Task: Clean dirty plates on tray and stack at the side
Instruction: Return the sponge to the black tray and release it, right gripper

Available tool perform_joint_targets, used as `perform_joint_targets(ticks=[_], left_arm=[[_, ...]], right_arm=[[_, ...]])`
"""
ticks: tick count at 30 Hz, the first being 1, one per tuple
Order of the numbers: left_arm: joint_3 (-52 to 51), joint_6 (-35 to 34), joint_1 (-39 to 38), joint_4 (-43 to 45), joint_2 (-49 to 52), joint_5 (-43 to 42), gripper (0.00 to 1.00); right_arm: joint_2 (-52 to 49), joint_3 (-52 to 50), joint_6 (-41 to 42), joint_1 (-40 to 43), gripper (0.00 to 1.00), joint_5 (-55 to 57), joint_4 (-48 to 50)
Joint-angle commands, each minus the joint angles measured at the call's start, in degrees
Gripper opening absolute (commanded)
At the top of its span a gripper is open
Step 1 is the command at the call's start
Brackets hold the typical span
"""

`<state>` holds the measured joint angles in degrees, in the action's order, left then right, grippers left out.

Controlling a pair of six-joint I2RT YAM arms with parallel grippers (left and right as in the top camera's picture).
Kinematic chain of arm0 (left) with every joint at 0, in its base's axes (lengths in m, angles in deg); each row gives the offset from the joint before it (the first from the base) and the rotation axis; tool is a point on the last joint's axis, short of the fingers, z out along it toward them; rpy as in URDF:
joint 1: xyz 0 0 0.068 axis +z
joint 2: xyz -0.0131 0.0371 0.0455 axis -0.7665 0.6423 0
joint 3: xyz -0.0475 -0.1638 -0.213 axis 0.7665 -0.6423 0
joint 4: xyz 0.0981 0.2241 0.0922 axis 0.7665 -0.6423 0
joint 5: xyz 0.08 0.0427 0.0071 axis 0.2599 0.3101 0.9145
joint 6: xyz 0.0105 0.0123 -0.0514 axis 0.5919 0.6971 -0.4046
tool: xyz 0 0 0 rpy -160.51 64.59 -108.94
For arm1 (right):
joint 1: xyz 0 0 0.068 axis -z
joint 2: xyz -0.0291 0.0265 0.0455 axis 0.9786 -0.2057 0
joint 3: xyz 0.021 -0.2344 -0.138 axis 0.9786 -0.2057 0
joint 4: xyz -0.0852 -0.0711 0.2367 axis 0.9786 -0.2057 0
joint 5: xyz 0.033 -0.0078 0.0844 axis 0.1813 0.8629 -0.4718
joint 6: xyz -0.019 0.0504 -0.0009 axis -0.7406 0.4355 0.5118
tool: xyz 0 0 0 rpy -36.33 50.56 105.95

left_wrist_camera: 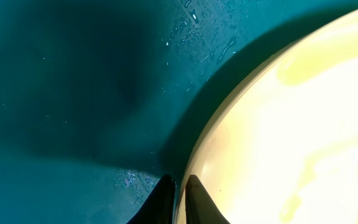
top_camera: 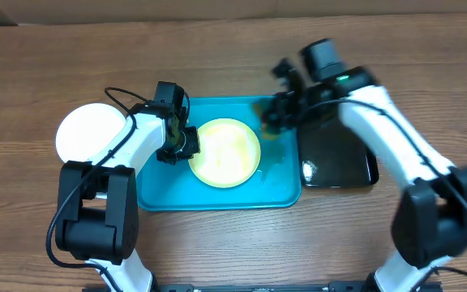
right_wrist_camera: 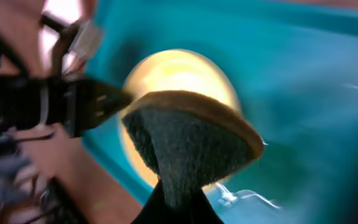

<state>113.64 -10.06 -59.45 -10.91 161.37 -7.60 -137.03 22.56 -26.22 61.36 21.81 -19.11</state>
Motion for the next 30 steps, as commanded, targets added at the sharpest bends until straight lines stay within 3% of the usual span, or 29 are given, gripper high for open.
perform_joint_targets(ticks=[1,6,12,19,21,23,26,30], left_arm=[[1.1,0.9,-0.4,-0.2,0.7,-0.4,0.11],[1.1,0.9,-0.4,-0.2,0.7,-0.4,0.13],[1.1,0.9,-0.4,-0.2,0.7,-0.5,0.23],[1.1,0.9,-0.4,-0.2,0.7,-0.5,0.26],[1.1,0.9,-0.4,-0.2,0.7,-0.5,0.27],[1.1,0.9,-0.4,-0.2,0.7,-0.5,0.27],[1.1,0.9,-0.4,-0.1,0.7,-0.5,0.26],[1.1,0.9,-0.4,0.1,0.7,-0.5,0.25]], right_arm=[[0.5,0.2,-0.2,4.3,0.04,12.4,-3.5],[0.4,-5.0,-0.2,9.4,0.04,23.0,-2.9],[0.3,-13.4,-0.2,11.4,0.04,24.0,5.6],[0.2,-20.6,-0.2,11.4,0.07,26.7,14.4],[0.0,-22.3,-0.2,11.4,0.16,26.7,16.5],[0.0,-23.8,-0.2,11.4,0.35,26.7,18.4],[0.0,-25.4,-0.2,11.4,0.52,26.7,19.9],[0.3,-24.1,1.0,11.4,0.63,25.9,19.4]])
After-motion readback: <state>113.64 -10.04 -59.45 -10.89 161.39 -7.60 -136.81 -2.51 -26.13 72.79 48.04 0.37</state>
